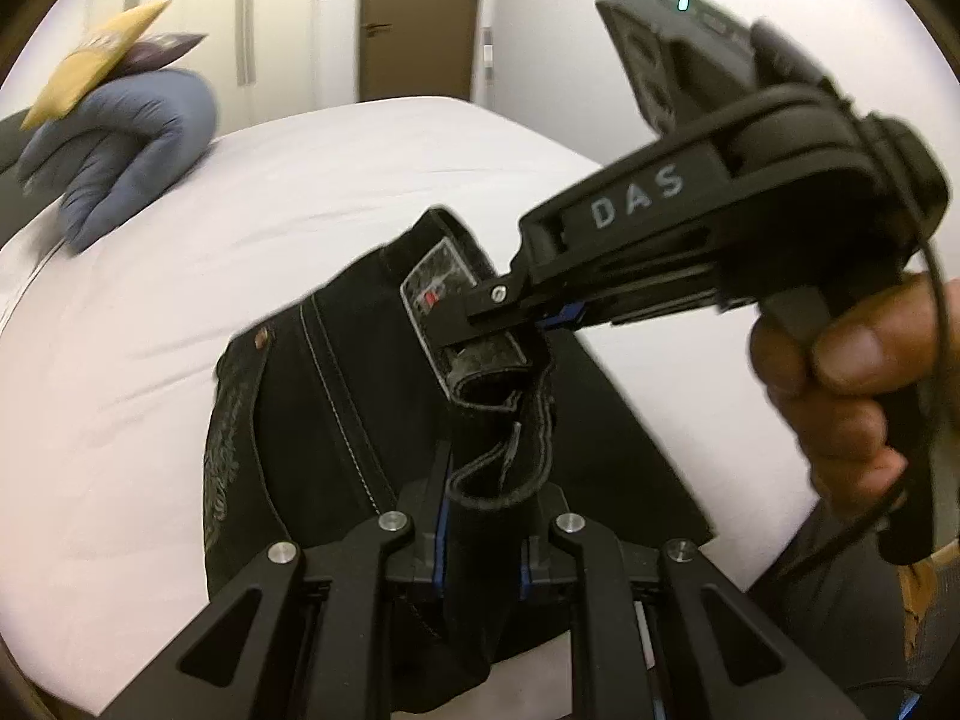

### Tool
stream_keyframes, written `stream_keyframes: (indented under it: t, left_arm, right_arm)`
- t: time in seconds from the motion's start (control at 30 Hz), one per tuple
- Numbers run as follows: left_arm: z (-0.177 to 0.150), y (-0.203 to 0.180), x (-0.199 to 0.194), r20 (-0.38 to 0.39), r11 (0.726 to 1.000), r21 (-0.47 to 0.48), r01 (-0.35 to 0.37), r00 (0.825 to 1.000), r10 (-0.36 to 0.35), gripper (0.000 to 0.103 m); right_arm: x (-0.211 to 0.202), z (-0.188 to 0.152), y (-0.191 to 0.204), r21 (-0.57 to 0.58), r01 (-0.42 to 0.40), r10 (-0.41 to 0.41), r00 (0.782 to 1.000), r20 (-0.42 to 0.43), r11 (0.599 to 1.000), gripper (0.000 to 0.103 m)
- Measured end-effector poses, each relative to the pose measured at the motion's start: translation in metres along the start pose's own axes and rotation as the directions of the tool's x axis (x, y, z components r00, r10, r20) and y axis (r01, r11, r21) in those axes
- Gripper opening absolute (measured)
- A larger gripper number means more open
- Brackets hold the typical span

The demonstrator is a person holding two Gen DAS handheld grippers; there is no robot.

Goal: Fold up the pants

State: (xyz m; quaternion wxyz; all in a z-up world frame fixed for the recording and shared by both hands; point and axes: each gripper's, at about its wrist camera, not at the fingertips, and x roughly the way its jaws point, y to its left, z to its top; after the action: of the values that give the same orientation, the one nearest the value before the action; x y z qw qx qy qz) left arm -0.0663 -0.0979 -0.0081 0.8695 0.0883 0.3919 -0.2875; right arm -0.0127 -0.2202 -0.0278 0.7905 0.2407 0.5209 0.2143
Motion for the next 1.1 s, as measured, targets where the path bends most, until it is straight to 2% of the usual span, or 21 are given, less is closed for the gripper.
stream_keyframes:
  t: [0.17,0.33,0.57,0.73,0.83,0.9,1.0,1.03,1.1]
  left_arm:
    - [0.01,-0.035,0.022,-0.035,0.995,0.083,0.047,0.998,-0.045,0.016]
    - [0.013,-0.053,0.048,-0.086,0.99,0.11,0.084,0.993,-0.075,0.016]
    - [0.001,-0.059,0.077,-0.149,0.989,0.115,0.095,0.986,-0.077,0.016]
    - [0.004,-0.063,0.086,-0.149,0.986,0.135,0.095,0.986,-0.074,0.019]
    - [0.008,-0.056,0.091,-0.163,0.987,0.105,0.118,0.981,-0.1,0.03]
    - [0.01,-0.052,0.088,-0.168,0.986,0.071,0.15,0.976,-0.136,0.038]
    - [0.015,-0.039,0.066,-0.138,0.985,0.054,0.166,0.978,-0.158,0.059]
    - [0.018,-0.03,0.053,-0.112,0.984,0.044,0.173,0.979,-0.168,0.071]
    - [0.02,-0.007,0.03,-0.056,0.986,0.02,0.168,0.984,-0.167,0.079]
  right_arm:
    - [-0.017,-0.019,-0.057,0.089,0.009,-0.013,0.999,0.049,0.996,0.011]
    - [-0.016,-0.039,-0.104,0.145,0.008,-0.018,0.998,0.068,0.989,0.011]
    - [0.004,-0.063,-0.144,0.212,-0.013,-0.002,0.997,0.072,0.977,0.011]
    - [0.011,-0.076,-0.16,0.254,-0.033,0.009,0.996,0.094,0.967,0.011]
    - [0.015,-0.073,-0.159,0.27,-0.026,0.005,0.997,0.077,0.963,0.014]
    - [0.018,-0.077,-0.168,0.286,-0.073,0.049,0.995,0.091,0.955,0.016]
    - [0.015,-0.083,-0.177,0.307,-0.12,0.087,0.989,0.119,0.944,0.018]
    - [0.013,-0.084,-0.182,0.309,-0.123,0.089,0.989,0.123,0.943,0.02]
    - [0.006,-0.086,-0.184,0.32,-0.093,0.056,0.991,0.126,0.943,0.02]
